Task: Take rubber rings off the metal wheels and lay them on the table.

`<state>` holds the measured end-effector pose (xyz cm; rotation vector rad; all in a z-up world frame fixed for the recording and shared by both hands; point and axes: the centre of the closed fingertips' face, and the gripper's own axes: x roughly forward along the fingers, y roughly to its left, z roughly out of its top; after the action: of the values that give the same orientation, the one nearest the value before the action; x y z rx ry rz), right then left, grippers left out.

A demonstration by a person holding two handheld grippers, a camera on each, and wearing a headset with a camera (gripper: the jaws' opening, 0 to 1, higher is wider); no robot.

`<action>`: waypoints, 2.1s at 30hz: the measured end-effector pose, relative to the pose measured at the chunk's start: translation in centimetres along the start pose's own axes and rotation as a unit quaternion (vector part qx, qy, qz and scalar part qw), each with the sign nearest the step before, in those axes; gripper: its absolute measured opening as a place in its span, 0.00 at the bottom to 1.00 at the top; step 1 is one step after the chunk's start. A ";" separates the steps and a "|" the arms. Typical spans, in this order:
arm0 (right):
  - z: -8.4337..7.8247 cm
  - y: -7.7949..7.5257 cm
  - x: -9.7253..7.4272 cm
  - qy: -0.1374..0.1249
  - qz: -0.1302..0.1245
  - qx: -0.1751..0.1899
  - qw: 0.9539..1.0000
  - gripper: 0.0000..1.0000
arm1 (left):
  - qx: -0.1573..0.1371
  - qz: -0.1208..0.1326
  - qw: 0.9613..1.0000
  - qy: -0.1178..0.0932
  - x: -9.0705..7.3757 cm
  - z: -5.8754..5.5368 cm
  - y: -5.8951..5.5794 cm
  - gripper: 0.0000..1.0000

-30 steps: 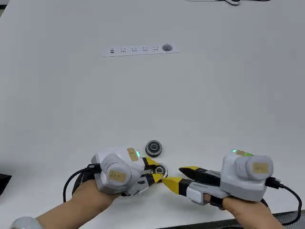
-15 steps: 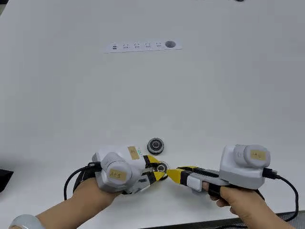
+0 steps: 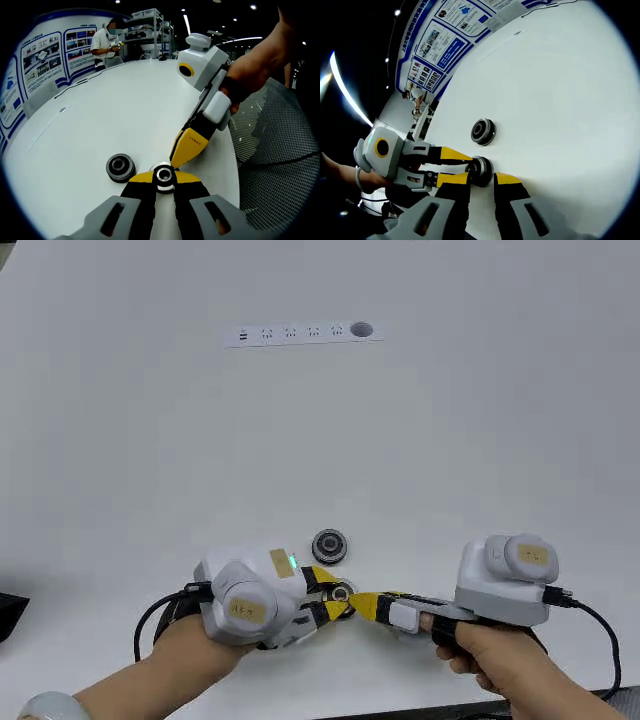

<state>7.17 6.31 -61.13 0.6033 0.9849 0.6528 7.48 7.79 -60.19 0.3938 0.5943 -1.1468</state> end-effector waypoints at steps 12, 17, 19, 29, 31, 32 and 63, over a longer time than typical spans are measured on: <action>-0.1 0.1 0.5 0.006 0.009 0.024 1.000 0.18 | -0.001 0.000 1.000 -0.003 -0.1 0.1 0.0 0.13; 0.0 0.0 0.7 0.004 0.012 0.032 0.999 0.17 | -0.001 -0.002 1.000 -0.004 -0.1 0.1 0.0 0.13; 0.0 0.1 0.6 0.004 0.014 0.034 0.999 0.17 | -0.001 -0.002 1.000 -0.004 -0.1 0.0 0.0 0.13; 0.1 0.4 0.2 0.001 0.023 0.033 0.999 0.18 | -0.003 -0.002 1.000 -0.005 0.0 -0.3 0.1 0.13; 0.1 0.4 0.1 0.000 0.021 0.030 0.999 0.17 | -0.003 -0.001 1.000 -0.005 0.0 -0.3 0.1 0.13; 0.2 0.4 0.0 -0.001 0.021 0.028 0.999 0.17 | -0.003 -0.001 1.000 -0.005 0.0 -0.3 0.1 0.13; 0.0 0.7 0.5 0.003 0.030 0.018 0.999 0.18 | -0.007 -0.002 1.000 -0.011 0.1 -0.1 0.1 0.13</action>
<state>7.21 7.17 -60.90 0.6644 0.9891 0.6920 7.55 7.87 -60.34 0.3675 0.5849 -1.1483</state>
